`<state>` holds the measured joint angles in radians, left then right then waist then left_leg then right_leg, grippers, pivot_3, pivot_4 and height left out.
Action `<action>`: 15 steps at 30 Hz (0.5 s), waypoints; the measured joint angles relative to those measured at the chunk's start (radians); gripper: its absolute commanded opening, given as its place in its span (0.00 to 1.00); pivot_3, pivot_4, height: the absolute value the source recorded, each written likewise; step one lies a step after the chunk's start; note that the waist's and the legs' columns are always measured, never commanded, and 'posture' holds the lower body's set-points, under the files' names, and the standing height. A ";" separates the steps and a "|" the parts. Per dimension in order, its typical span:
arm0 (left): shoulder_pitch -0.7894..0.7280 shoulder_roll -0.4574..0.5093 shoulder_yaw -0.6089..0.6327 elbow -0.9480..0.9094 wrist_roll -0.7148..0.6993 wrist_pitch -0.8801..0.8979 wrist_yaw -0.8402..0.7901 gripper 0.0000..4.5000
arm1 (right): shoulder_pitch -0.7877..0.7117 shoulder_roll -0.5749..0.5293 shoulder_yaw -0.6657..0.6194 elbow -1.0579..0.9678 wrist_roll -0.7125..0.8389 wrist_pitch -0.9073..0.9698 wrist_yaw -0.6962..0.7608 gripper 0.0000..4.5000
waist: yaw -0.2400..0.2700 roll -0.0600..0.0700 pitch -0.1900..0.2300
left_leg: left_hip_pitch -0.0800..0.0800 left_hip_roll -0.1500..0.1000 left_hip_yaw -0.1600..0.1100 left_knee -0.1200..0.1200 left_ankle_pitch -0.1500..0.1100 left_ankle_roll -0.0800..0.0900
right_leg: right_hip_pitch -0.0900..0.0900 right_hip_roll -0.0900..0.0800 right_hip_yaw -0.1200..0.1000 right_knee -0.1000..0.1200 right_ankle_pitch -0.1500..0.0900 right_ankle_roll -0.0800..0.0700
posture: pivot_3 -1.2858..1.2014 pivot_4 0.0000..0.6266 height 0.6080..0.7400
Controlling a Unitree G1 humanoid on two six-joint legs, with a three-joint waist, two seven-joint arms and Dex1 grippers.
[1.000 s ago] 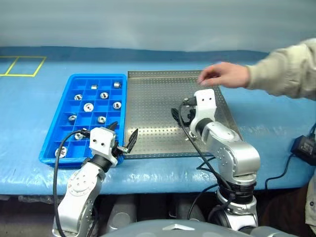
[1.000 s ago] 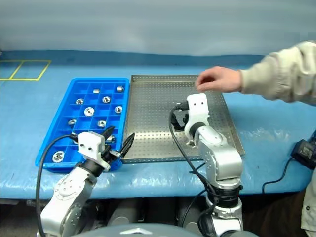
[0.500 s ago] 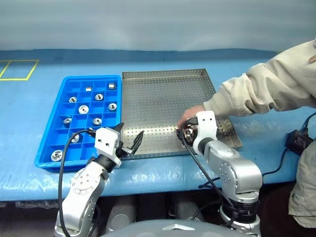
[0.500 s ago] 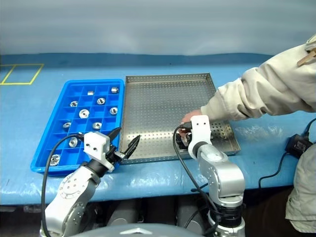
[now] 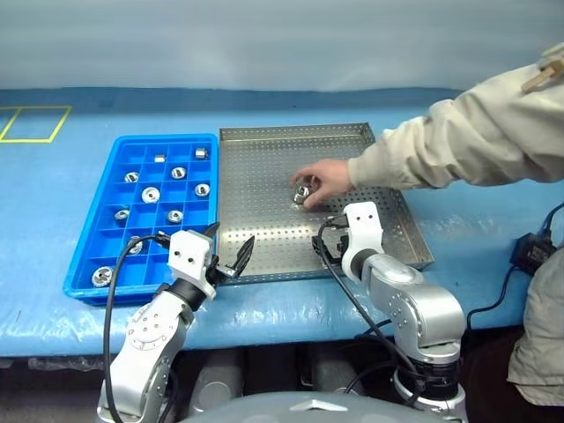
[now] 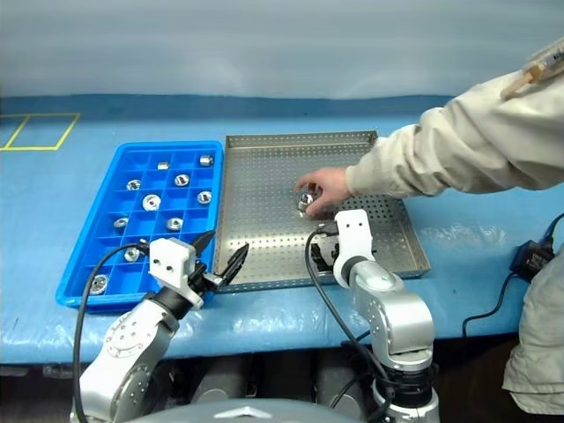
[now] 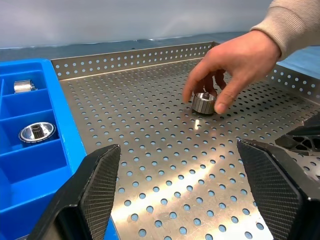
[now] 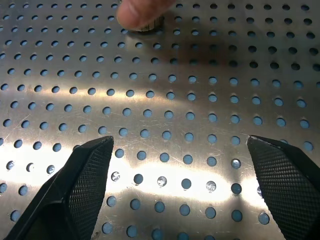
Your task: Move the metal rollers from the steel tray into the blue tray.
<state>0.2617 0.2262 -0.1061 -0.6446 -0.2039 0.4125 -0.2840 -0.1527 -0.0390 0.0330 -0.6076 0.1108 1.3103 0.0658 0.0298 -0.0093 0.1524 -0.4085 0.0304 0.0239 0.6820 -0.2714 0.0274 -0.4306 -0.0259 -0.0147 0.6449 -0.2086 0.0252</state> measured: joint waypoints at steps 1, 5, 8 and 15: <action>0.000 0.000 0.000 0.000 0.000 0.000 0.000 0.91 | 0.000 0.000 0.000 0.002 0.001 0.000 0.000 1.00 | 0.000 0.000 0.000 | 0.000 0.000 0.000 0.000 0.000 0.000 | 0.000 0.000 0.000 0.000 0.000 0.000 | 0.57 0.24 1.00; 0.000 0.000 -0.001 0.000 0.000 0.001 0.000 0.91 | 0.000 -0.004 0.001 0.004 0.002 -0.001 0.000 1.00 | 0.000 0.000 0.000 | 0.000 0.000 0.000 0.000 0.000 0.000 | 0.000 0.000 0.000 0.000 0.000 0.000 | 0.57 0.24 1.00; 0.000 0.000 -0.002 0.000 0.001 0.001 0.001 0.91 | 0.000 -0.003 0.002 0.006 0.002 -0.002 0.000 1.00 | 0.001 0.000 0.000 | 0.000 0.000 0.000 0.000 0.000 0.000 | 0.000 0.000 0.000 0.000 0.000 0.000 | 0.57 0.24 1.00; -0.010 0.010 -0.005 0.000 0.000 0.017 -0.002 0.91 | -0.001 0.000 0.019 0.008 0.001 -0.026 -0.003 1.00 | 0.000 0.000 0.000 | 0.000 0.000 0.000 0.000 0.000 0.000 | 0.000 0.000 0.000 0.000 0.000 0.000 | 0.57 0.24 1.00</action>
<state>0.2514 0.2367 -0.1109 -0.6446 -0.2034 0.4294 -0.2855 -0.1540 -0.0385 0.0519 -0.5992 0.1121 1.2843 0.0630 0.0295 -0.0093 0.1524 -0.4085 0.0304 0.0239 0.6820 -0.2714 0.0274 -0.4306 -0.0259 -0.0146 0.6449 -0.2086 0.0253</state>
